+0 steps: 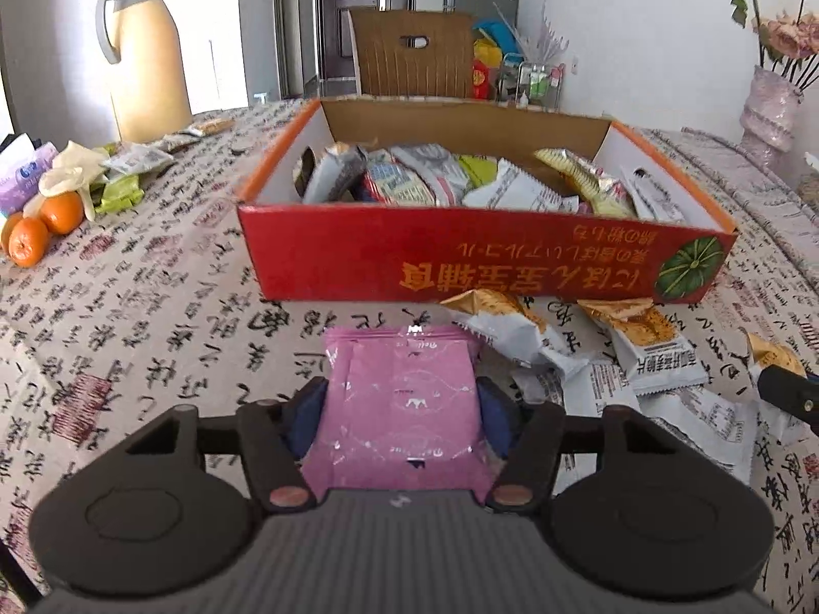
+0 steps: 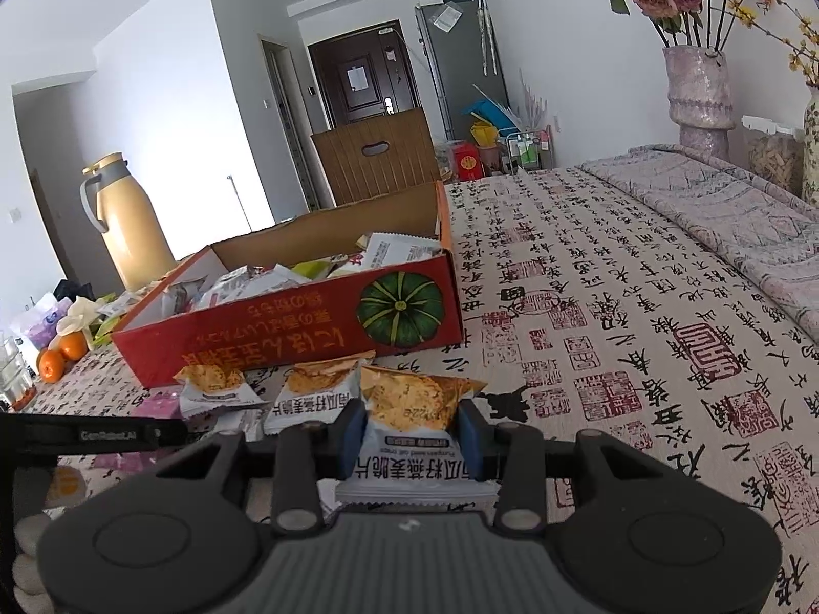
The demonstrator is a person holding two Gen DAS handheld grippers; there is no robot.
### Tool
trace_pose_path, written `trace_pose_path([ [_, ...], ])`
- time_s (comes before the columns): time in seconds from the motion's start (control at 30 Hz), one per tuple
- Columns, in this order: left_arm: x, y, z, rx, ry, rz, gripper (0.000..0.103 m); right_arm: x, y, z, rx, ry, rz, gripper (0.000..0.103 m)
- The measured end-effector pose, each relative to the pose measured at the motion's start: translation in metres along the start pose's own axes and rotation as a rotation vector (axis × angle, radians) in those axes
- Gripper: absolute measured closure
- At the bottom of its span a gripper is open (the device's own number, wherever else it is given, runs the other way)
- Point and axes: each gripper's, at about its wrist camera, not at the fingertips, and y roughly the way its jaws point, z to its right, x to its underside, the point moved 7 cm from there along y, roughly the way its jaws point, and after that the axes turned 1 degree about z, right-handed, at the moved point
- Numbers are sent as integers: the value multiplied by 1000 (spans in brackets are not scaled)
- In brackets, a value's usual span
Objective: Organize snacks
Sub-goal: 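Carry the pink packet and cookie sachet into the box and open both tools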
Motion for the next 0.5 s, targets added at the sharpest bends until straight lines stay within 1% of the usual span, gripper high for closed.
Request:
trace_pose_path([
  [0.23, -16, -23, -9, 16, 6, 73, 40, -9, -8, -8, 3, -19, 28, 65],
  [0.5, -51, -35, -11, 24, 39, 156, 40, -31, -6, -23, 3, -61, 72, 65],
])
